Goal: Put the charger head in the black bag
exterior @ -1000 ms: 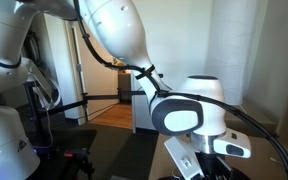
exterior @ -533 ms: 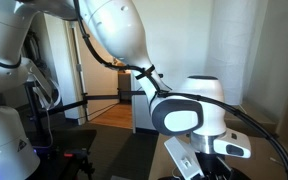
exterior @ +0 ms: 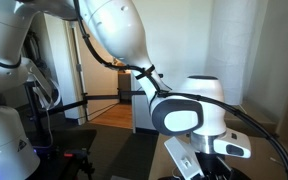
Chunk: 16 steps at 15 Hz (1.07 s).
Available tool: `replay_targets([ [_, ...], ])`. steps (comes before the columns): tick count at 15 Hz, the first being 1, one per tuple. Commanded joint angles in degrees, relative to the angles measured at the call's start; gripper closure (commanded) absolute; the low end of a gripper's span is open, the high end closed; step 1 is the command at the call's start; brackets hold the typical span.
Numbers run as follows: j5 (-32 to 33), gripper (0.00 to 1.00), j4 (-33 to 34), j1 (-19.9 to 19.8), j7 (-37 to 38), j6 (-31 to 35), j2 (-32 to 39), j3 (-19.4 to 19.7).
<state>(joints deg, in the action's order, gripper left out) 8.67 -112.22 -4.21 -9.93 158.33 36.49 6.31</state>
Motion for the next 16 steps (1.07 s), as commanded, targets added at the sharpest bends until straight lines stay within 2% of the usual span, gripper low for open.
replay_targets([
  [1, 0.5, 0.48, 0.1, -0.4, 0.3, -0.2, 0.0, -0.4],
  [4, 0.5, 0.48, 0.1, -0.4, 0.3, -0.2, 0.0, -0.4],
  [5, 0.8, 0.73, -0.2, -0.1, 0.4, -0.2, -0.4, -0.1],
  [16, 2.8, 0.73, -7.4, 0.3, 0.2, 0.3, -8.4, 0.5],
])
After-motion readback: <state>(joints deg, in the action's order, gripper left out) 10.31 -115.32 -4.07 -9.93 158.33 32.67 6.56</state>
